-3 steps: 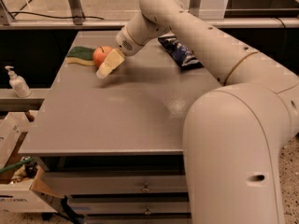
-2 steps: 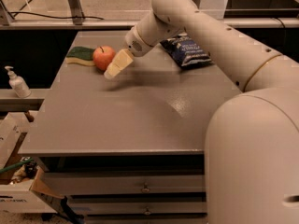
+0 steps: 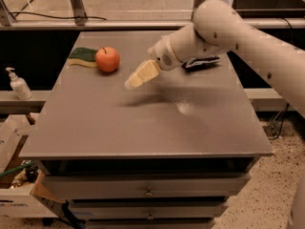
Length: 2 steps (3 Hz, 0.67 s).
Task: Move apple near sponge
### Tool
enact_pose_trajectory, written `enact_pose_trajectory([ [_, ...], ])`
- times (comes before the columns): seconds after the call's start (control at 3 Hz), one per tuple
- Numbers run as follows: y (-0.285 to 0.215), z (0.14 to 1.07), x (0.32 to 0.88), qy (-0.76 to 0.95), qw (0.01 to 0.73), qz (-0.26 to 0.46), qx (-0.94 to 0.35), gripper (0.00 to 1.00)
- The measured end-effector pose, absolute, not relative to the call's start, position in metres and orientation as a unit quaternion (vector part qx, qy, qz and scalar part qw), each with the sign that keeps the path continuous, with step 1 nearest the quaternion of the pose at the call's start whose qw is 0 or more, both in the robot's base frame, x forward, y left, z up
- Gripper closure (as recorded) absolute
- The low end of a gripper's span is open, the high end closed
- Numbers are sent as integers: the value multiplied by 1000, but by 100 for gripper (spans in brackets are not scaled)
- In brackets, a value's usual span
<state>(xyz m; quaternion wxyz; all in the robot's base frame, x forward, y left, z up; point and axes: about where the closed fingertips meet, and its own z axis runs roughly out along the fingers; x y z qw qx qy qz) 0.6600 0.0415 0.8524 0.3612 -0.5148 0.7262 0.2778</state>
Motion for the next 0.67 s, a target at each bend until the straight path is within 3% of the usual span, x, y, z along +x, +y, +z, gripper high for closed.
enact_pose_trajectory([
  [0.67, -4, 849, 617, 721, 399, 326, -463, 0],
])
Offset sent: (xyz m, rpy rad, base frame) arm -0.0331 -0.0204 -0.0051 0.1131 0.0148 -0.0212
